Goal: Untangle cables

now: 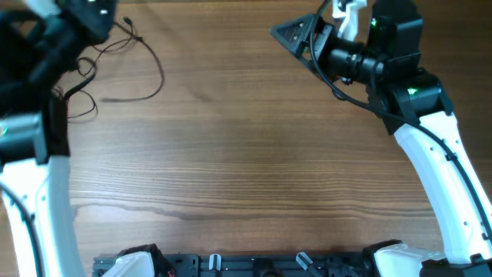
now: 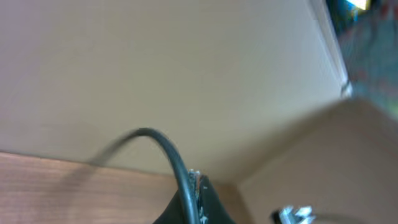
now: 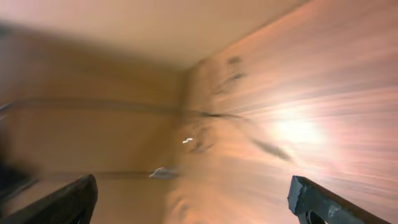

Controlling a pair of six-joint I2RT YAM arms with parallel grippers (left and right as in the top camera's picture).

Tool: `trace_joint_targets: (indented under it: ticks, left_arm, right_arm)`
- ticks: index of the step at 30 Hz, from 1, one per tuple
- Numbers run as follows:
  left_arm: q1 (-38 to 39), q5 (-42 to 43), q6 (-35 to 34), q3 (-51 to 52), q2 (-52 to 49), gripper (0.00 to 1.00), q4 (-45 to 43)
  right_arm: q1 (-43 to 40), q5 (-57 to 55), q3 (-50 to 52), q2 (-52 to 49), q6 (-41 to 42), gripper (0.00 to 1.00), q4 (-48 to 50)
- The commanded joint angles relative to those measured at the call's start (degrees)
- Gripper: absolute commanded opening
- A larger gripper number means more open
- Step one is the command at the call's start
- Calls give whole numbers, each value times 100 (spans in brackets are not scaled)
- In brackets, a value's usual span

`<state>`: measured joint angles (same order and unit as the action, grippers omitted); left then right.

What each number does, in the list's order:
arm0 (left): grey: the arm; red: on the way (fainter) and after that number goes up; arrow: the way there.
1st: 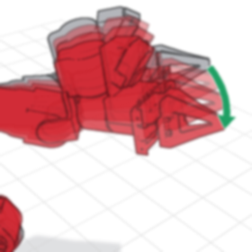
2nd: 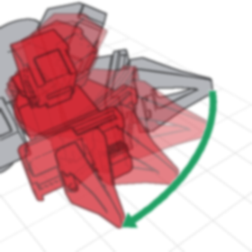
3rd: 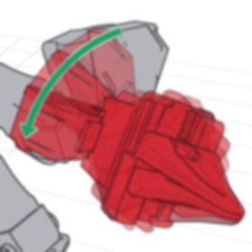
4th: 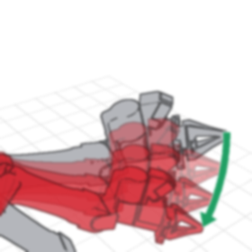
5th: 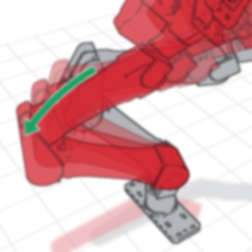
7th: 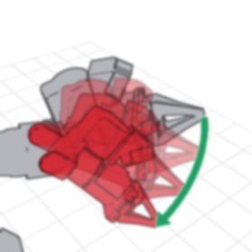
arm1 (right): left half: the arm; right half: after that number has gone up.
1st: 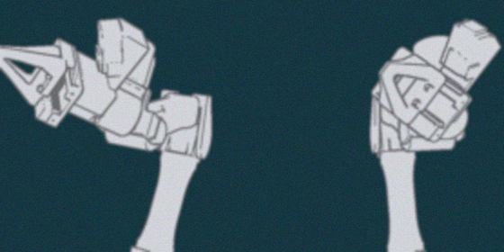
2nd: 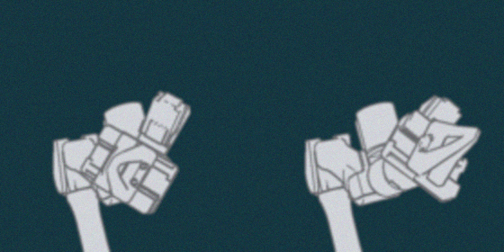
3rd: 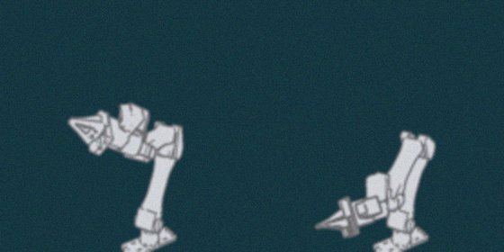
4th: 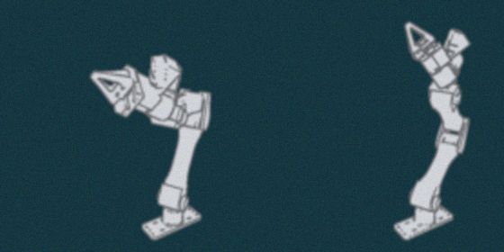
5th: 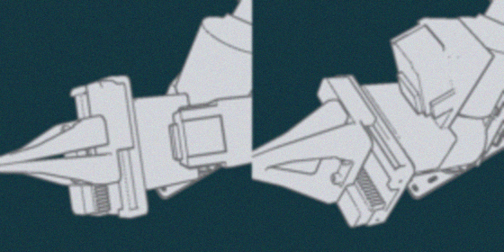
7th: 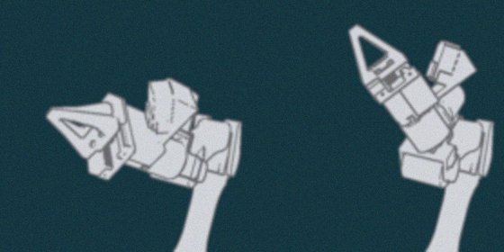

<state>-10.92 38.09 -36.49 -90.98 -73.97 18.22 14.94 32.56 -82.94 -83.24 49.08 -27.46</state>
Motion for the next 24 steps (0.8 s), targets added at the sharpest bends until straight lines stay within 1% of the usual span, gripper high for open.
trace_joint_targets:
  ticks: [1, 3, 11, 13, 15, 20, 21, 24]
  left_arm:
    - [-367, -804, -1268, -15, 551, 4, 254]
    - [-575, -1165, -1263, -15, 809, 4, 595]
    - [-588, -1250, -1169, -15, 905, 4, 699]
    - [-588, -1248, -909, -15, 905, 4, 820]
    - [-588, -1248, -872, -15, 903, 4, 962]
    - [-588, -1294, -872, -15, 905, 4, 1873]
    - [-588, -1521, -872, -15, 905, 4, 2277]
    - [-588, -2151, -872, -15, 905, 4, 3047]
  right_arm:
    - [-7, -1504, -24, 20, -286, 100, -365]
    - [-7, -1528, -24, 20, -439, 100, -509]
    - [-7, -1613, -20, 20, -483, 100, -616]
    - [-7, -1613, -20, 20, -605, 100, -649]
    - [-7, -1611, -20, 20, -697, 100, -658]
    - [-7, -1633, -20, 20, -708, 100, -675]
    - [-7, -1635, -20, 20, -708, 100, -688]
    - [-7, -1681, -20, 20, -708, 100, -726]
